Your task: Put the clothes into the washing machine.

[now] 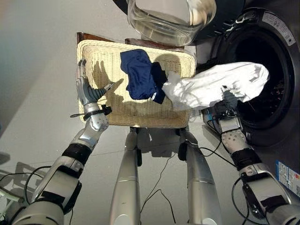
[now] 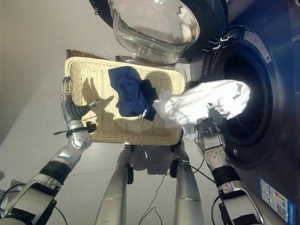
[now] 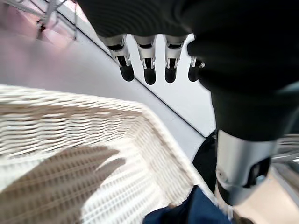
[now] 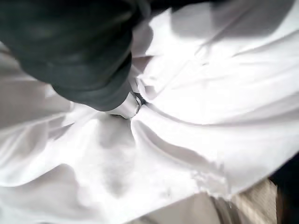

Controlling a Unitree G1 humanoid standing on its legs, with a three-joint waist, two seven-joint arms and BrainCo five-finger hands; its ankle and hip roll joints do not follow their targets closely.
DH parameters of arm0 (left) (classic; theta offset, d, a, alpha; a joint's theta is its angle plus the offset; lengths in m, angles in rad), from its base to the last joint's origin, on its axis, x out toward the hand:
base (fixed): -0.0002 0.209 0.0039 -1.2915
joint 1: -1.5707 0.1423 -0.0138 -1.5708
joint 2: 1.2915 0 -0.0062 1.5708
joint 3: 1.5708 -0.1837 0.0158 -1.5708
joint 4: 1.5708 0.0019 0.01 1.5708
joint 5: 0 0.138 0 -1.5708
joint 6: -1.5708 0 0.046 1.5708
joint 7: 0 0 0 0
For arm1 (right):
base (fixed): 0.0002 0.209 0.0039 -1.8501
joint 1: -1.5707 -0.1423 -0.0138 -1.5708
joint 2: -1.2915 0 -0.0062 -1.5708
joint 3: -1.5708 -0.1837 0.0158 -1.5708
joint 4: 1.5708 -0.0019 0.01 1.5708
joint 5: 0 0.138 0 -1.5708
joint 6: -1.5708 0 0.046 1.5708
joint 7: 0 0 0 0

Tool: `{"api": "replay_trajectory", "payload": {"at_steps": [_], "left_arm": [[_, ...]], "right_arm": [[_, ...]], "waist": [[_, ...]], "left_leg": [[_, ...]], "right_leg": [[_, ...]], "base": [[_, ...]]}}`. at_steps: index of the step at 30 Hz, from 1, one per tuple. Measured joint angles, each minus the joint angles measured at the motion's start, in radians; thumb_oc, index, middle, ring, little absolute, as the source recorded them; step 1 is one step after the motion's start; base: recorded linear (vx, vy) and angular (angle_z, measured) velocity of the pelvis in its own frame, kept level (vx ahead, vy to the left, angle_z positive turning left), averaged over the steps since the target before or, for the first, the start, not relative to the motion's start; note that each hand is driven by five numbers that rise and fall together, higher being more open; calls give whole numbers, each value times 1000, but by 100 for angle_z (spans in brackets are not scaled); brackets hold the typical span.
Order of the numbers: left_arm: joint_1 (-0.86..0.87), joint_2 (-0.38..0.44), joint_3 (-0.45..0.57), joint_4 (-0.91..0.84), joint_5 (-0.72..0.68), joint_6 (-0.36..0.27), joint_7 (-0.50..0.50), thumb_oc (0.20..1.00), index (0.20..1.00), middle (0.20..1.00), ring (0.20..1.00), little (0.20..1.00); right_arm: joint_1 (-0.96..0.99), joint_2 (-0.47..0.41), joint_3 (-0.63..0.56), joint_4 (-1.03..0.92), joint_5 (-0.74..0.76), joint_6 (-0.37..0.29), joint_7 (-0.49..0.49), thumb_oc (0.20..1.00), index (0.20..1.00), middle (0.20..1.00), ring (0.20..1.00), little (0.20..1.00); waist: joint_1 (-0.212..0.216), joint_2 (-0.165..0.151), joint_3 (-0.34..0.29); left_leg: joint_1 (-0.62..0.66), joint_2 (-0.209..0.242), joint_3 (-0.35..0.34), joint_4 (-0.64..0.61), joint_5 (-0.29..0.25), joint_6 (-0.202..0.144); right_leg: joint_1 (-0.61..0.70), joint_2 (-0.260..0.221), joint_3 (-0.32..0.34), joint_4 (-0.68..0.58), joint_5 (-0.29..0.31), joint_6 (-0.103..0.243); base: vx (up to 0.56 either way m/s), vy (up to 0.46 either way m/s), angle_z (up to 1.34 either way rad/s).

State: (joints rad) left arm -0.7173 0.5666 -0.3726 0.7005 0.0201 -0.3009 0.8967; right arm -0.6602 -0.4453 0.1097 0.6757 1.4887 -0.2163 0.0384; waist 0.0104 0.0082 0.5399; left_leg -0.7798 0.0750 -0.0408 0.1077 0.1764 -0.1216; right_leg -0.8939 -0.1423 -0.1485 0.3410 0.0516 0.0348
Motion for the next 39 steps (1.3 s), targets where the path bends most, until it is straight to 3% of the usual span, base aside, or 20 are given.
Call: {"api": "replay_trajectory", "payload": {"at_steps": [5, 11, 13, 16, 18, 20, 23, 26, 31, 33, 34, 35, 36, 39], "left_arm": [[-39, 5, -18, 64, -36, 0, -28, 1000, 1000, 1000, 1000, 1000], [-76, 11, -40, 99, -56, 0, -51, 1000, 1000, 1000, 1000, 1000], [-92, 15, -43, 114, -56, 3, -56, 1000, 1000, 1000, 1000, 1000], [-111, 54, -62, 133, -78, 1, -93, 1000, 1000, 1000, 1000, 1000], [-104, 79, -62, 129, -82, -8, -98, 1000, 1000, 1000, 1000, 1000], [-62, 111, -65, 127, -99, -15, -98, 1000, 1000, 1000, 1000, 1000], [-45, 123, -73, 126, -115, -20, -97, 1000, 1000, 1000, 1000, 1000], [-38, 130, -74, 126, -123, -22, -104, 1000, 1000, 1000, 1000, 1000], [-31, 177, -74, 146, -123, -43, -120, 1000, 1000, 1000, 1000, 1000], [-36, 197, -74, 146, -123, -46, -127, 1000, 1000, 1000, 1000, 1000], [-39, 204, -73, 147, -124, -47, -132, 1000, 1000, 1000, 1000, 1000], [-40, 205, -73, 147, -126, -48, -136, 1000, 1000, 1000, 1000, 1000], [-43, 206, -73, 147, -138, -56, -147, 1000, 1000, 1000, 1000, 1000], [-48, 206, -73, 147, -162, -62, -163, 1000, 1000, 1000, 1000, 1000]], "right_arm": [[-91, -50, -1, 182, 56, 87, 20, 200, 200, 200, 200, 200], [-178, -89, -2, 277, 48, 136, 37, 200, 200, 200, 200, 200], [-210, -98, -2, 314, 15, 143, 20, 200, 200, 200, 200, 200], [-293, -155, -13, 365, 6, 140, -126, 200, 200, 200, 200, 200], [-318, -217, -41, 380, 6, 82, -234, 200, 200, 200, 200, 200], [-351, -257, -100, 380, 6, -55, -378, 200, 200, 200, 200, 200], [-359, -286, -101, 431, 2, -94, -502, 200, 200, 200, 200, 200], [-362, -311, -102, 441, -16, -117, -561, 200, 200, 200, 200, 200], [-361, -317, -146, 441, -129, -270, -763, 200, 200, 200, 200, 200], [-361, -321, -150, 439, -173, -295, -828, 200, 200, 200, 200, 200], [-360, -323, -154, 439, -199, -302, -859, 426, 426, 426, 426, 426], [-357, -323, -155, 439, -211, -304, -869, 853, 853, 853, 853, 853], [-357, -323, -155, 438, -223, -303, -876, 1000, 1000, 1000, 1000, 1000], [-355, -324, -154, 438, -250, -277, -846, 1000, 1000, 1000, 1000, 1000]], "waist": [[1, 0, 0], [1, 0, 0], [3, 0, 0], [2, 0, 0], [9, 0, 1], [14, -2, 2], [33, -2, 2], [35, -11, 6], [35, -15, 8], [33, -15, 8], [32, -15, 8], [32, -15, 8], [30, -15, 8], [28, -15, 8]], "left_leg": [[0, 2, 2, -11, 1, 0], [-16, 5, 9, -19, 1, 0], [-24, 6, 10, -20, 0, 0], [-35, 7, 10, -14, 0, 0], [-38, 8, 9, -13, 0, 0], [-41, 9, 7, -13, 0, 0], [-61, 9, 5, -9, 0, 0], [-82, 7, -3, 3, 1, 1], [-98, 0, -10, 11, 2, 4], [-107, -1, -13, 12, 3, 6], [-110, -2, -13, 12, 3, 6], [-110, -3, -13, 12, 3, 6], [-110, -5, -14, 11, 3, 6], [-115, -7, -16, 11, 3, 6]], "right_leg": [[-5, 2, 0, -3, 0, 0], [-25, 5, 2, -13, 6, -7], [-33, 6, 2, -14, 6, -8], [-41, 8, 3, -15, 9, -10], [-43, 9, 3, -16, 10, -10], [-43, 12, 3, -22, 14, -10], [-50, 14, 2, -41, 28, -8], [-55, 14, 0, -57, 41, -5], [-61, 10, -1, -67, 53, -2], [-67, 8, -2, -67, 55, -2], [-69, 7, -2, -67, 55, -2], [-69, 6, -2, -67, 55, -2], [-71, 5, -2, -67, 55, -1], [-75, 4, -3, -67, 55, 0]], "base": [[-2, -15, 0], [0, -40, -3], [27, -71, -1], [-7, -116, -2], [-11, -100, 0], [-8, -116, 0], [15, -53, 0], [45, -31, 2], [9, -4, 0], [0, 0, 0], [0, 0, 0], [0, 0, 0], [0, 0, 0], [0, 0, 0]]}}
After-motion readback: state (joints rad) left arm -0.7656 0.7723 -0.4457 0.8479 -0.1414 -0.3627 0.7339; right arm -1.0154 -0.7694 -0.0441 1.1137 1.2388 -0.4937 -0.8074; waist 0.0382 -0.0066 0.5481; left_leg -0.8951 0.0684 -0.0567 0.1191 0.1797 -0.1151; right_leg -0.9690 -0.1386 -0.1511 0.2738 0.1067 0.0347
